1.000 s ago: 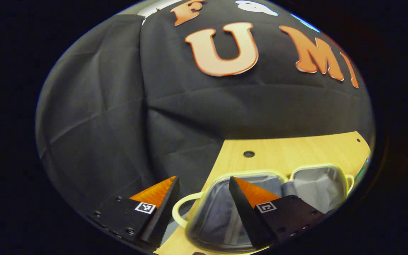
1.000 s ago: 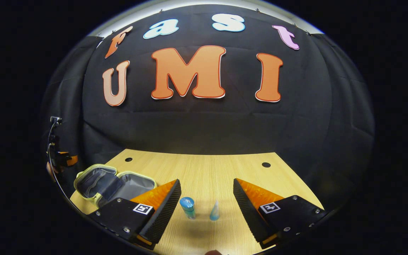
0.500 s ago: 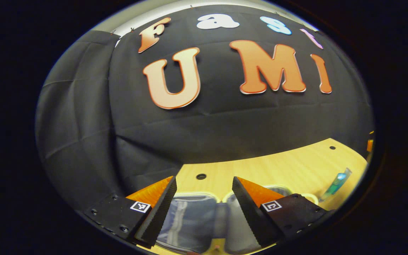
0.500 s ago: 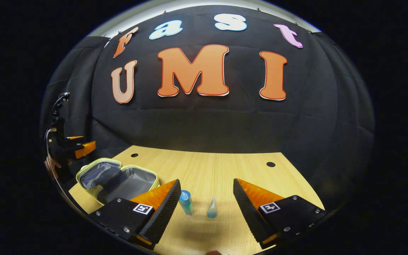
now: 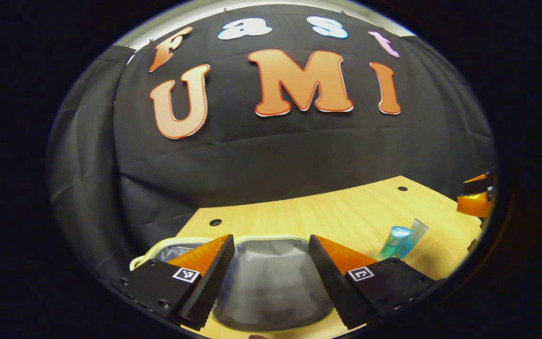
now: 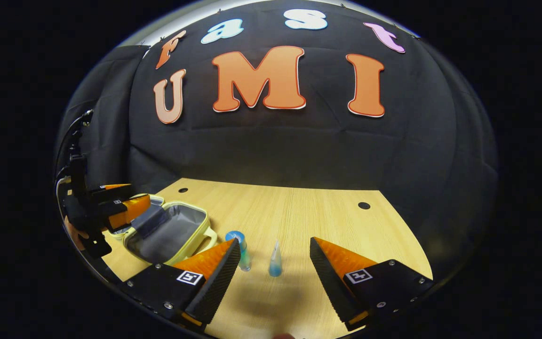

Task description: First open the suitcase, pack the skin care products into it, and then close the suitcase.

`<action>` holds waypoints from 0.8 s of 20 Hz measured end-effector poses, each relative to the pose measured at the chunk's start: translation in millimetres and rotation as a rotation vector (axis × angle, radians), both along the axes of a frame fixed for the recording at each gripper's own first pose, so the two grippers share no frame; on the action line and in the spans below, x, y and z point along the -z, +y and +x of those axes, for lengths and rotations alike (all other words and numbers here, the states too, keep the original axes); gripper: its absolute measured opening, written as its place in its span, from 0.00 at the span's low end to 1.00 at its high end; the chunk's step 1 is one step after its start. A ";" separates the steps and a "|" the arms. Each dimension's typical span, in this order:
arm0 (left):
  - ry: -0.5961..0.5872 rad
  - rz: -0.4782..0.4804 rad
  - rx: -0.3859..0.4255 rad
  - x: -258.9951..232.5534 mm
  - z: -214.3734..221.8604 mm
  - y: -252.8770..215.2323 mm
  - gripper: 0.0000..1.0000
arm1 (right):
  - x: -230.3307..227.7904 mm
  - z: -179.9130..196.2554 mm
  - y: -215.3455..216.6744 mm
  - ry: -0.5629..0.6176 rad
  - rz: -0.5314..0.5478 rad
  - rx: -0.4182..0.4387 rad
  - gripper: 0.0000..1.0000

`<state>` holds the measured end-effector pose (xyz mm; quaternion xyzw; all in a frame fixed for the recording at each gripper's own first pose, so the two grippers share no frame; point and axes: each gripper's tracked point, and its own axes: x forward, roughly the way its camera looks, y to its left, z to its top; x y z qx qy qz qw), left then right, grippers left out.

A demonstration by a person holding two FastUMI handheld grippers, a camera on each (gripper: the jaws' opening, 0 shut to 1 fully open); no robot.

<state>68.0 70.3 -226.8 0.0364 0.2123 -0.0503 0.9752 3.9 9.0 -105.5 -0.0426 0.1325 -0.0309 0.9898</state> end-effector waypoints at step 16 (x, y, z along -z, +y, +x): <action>0.115 -0.068 0.225 105.1 -6.6 -185.1 0.99 | 53.5 4.6 -37.5 0.138 -0.009 -0.052 0.95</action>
